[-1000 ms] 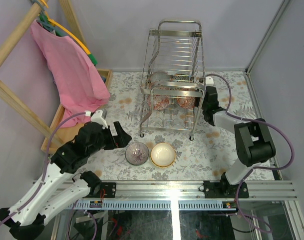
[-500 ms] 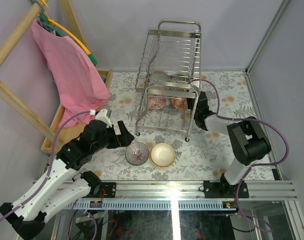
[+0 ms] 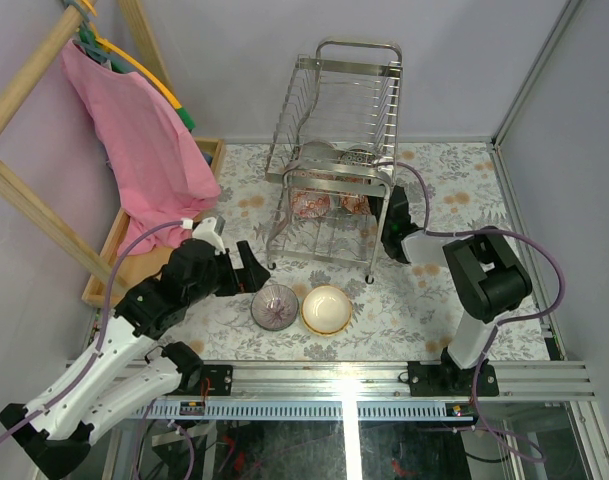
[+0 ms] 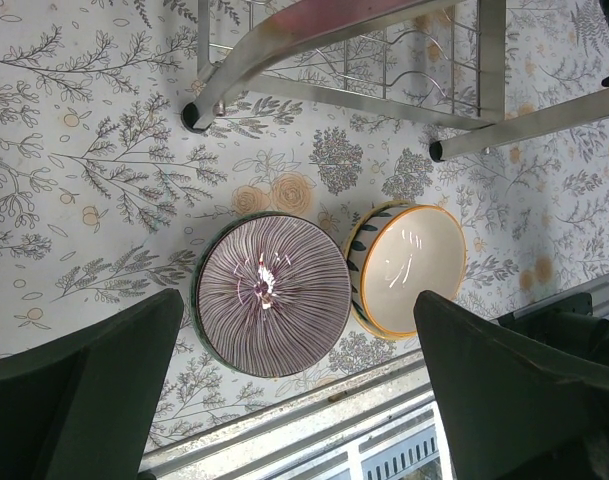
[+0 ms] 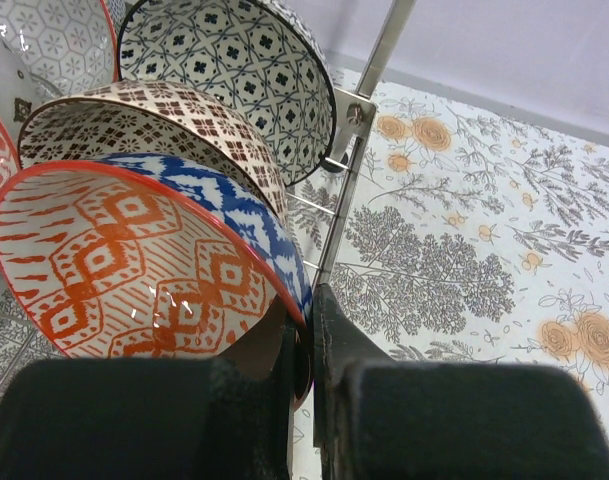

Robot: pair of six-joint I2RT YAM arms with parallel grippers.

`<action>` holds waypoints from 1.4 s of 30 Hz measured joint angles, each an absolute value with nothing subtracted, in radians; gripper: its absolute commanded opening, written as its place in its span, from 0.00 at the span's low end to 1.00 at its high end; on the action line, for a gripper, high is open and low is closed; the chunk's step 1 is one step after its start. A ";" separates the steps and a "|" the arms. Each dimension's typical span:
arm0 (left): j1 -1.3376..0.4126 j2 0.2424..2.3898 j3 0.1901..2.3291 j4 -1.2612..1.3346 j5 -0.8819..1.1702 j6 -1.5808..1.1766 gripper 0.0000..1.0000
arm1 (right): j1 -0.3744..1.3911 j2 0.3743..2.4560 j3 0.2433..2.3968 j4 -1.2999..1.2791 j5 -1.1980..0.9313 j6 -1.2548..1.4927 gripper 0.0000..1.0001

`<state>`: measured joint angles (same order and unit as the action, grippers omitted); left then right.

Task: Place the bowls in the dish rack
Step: Place the bowl in the dish rack.

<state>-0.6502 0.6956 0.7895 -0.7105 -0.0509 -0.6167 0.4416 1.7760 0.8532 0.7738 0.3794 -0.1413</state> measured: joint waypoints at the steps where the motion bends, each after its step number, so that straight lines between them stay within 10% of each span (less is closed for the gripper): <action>1: -0.650 0.699 0.789 -0.709 -0.051 -0.616 1.00 | 0.443 1.782 0.854 0.787 0.382 -0.147 0.00; 24: -0.650 0.755 0.789 -0.665 -0.043 -0.609 1.00 | 0.495 1.824 0.826 0.921 0.406 -0.211 0.09; 42: -0.650 0.761 0.789 -0.664 -0.041 -0.609 1.00 | 0.518 1.826 0.800 0.865 0.376 -0.218 0.55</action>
